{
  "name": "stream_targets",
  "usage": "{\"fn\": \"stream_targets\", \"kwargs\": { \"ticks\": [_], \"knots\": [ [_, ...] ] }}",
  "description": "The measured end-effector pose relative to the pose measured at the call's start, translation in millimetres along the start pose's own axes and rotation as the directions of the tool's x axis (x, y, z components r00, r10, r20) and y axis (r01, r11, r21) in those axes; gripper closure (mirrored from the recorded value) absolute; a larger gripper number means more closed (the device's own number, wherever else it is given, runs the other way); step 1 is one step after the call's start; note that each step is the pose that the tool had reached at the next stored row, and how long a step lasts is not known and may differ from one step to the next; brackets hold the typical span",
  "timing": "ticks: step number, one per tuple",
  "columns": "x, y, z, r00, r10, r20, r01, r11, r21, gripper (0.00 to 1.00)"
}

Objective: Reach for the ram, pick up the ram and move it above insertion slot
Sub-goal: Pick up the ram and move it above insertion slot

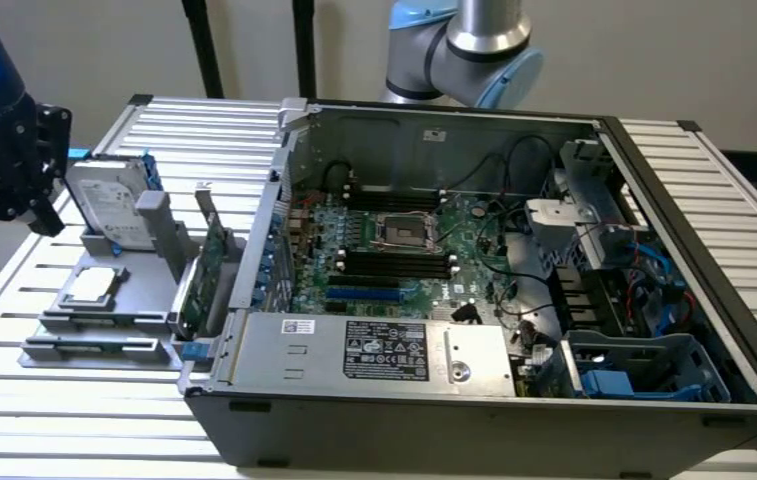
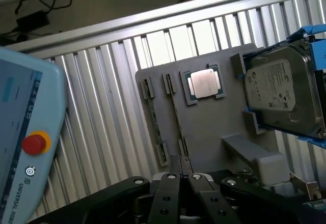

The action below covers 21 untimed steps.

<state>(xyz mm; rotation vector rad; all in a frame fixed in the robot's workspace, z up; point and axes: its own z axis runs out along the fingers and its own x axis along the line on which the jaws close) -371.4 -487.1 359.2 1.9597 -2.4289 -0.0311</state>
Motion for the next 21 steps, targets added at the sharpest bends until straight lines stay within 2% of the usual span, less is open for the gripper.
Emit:
{"fn": "stream_targets", "kwargs": {
  "ticks": [5,8,11,12,13,14,15,16,21],
  "knots": [
    [0.0,0.2,0.0,0.9963,-0.086,-0.0025,0.086,0.9963,0.0001,0.89],
    [0.4,2.1,0.1,0.9933,-0.115,-0.0034,0.115,0.9933,0.0002,0.89],
    [0.6,3.0,0.1,0.9931,-0.117,-0.0034,0.117,0.9931,0.0007,0.88],
    [0.7,3.0,0.1,0.9931,-0.117,-0.0033,0.117,0.9931,0.0007,0.82],
    [0.7,3.2,0.2,0.9931,-0.117,-0.0033,0.117,0.9931,0.0008,0.82],
    [0.7,3.2,0.3,0.9931,-0.117,-0.0031,0.117,0.9931,0.0009,0.76],
    [0.7,3.4,0.7,0.9931,-0.117,-0.0032,0.117,0.9931,0.0008,0.76],
    [0.8,3.5,1.9,0.9931,-0.117,-0.0031,0.117,0.9931,0.0009,0.69],
    [1.6,5.5,10.8,0.9931,-0.117,-0.0033,0.117,0.9931,0.0007,0.69]
  ]
}}
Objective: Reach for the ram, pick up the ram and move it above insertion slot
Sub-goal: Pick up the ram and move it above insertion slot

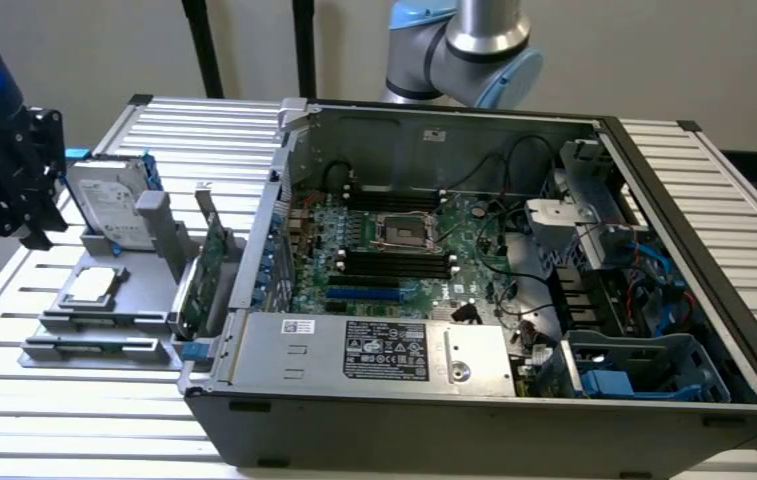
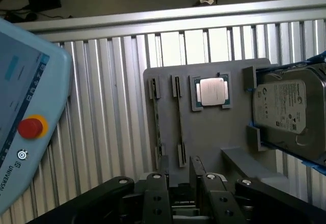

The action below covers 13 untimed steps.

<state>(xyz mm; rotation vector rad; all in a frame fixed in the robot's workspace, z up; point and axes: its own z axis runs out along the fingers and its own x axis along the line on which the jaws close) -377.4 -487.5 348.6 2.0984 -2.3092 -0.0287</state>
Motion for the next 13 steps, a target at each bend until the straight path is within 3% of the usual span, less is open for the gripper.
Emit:
{"fn": "stream_targets", "kwargs": {
  "ticks": [13],
  "knots": [
    [3.4,6.8,23.8,1.0000,0.000,-0.0001,0.000,1.0000,0.0000,0.69]
  ]
}}
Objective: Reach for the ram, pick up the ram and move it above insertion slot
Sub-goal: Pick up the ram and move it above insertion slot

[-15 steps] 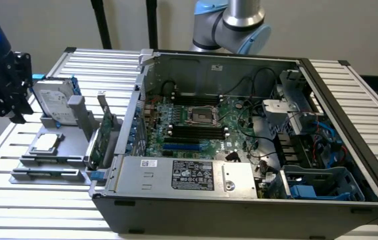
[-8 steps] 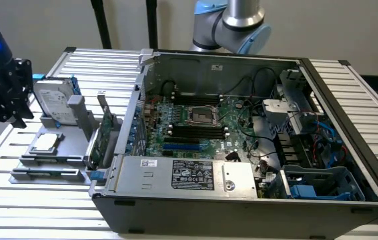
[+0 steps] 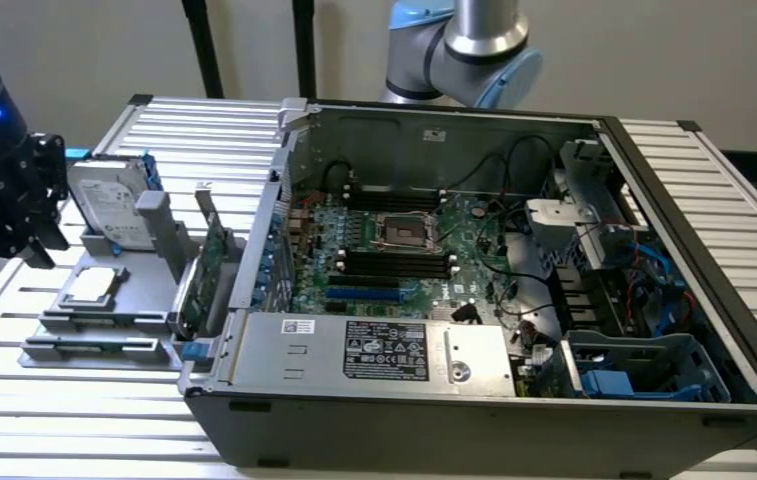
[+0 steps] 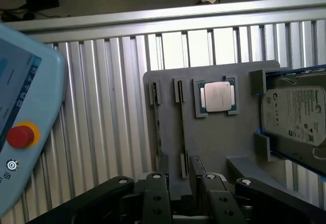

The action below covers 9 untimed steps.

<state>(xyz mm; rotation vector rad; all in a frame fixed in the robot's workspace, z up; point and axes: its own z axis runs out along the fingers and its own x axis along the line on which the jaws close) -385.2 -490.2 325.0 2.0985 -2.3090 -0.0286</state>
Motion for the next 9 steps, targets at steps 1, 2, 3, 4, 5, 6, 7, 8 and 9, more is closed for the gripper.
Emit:
{"fn": "stream_targets", "kwargs": {
  "ticks": [1,2,3,4,5,6,7,8,9],
  "knots": [
    [0.6,0.5,1.8,1.0000,0.000,-0.0002,0.000,1.0000,-0.0002,0.69],
    [1.3,0.9,3.7,1.0000,0.000,-0.0001,0.000,1.0000,0.0000,0.69],
    [1.9,1.3,5.6,1.0000,0.000,0.0001,0.000,1.0000,0.0001,0.69],
    [2.6,1.5,7.4,1.0000,0.000,0.0000,0.000,1.0000,0.0001,0.69],
    [3.4,1.8,9.2,1.0000,0.000,0.0000,0.000,1.0000,0.0000,0.69],
    [4.2,2.0,10.9,1.0000,0.000,-0.0001,0.000,1.0000,-0.0001,0.69],
    [5.1,2.1,12.8,1.0000,0.000,0.0000,0.000,1.0000,0.0000,0.69],
    [6.1,2.1,14.6,1.0000,0.000,0.0000,0.000,1.0000,0.0000,0.69],
    [7.1,2.1,16.5,1.0000,0.000,0.0002,0.000,1.0000,0.0002,0.69]
  ]
}}
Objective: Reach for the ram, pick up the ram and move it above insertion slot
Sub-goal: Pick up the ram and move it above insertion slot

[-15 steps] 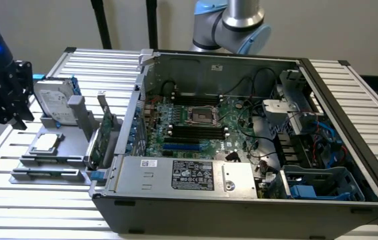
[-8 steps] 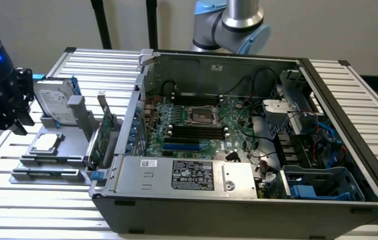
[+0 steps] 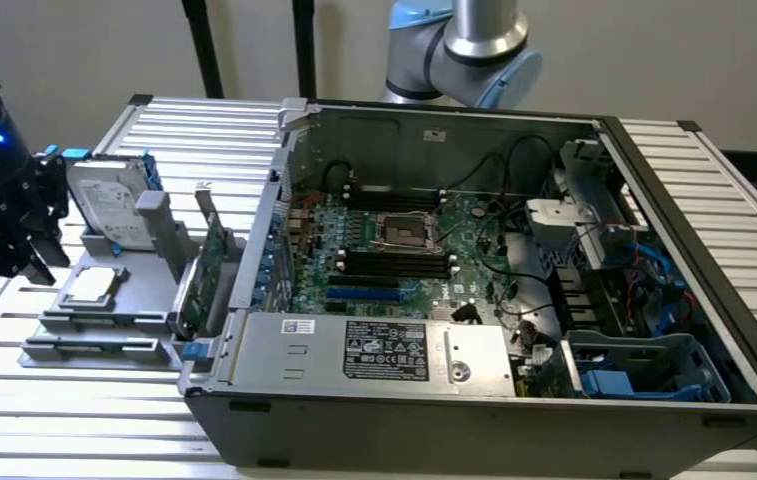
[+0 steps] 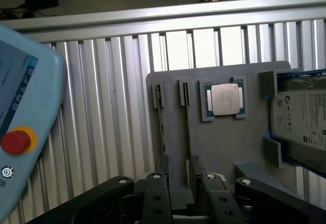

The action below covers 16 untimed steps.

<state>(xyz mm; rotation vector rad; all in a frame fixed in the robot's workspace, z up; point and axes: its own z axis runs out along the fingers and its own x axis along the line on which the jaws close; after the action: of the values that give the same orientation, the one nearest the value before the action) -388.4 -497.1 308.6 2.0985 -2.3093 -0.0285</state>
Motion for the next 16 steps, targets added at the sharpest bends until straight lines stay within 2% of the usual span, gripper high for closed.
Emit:
{"fn": "stream_targets", "kwargs": {
  "ticks": [16],
  "knots": [
    [10.1,-1.7,29.1,1.0000,0.000,-0.0001,0.000,1.0000,0.0010,0.69]
  ]
}}
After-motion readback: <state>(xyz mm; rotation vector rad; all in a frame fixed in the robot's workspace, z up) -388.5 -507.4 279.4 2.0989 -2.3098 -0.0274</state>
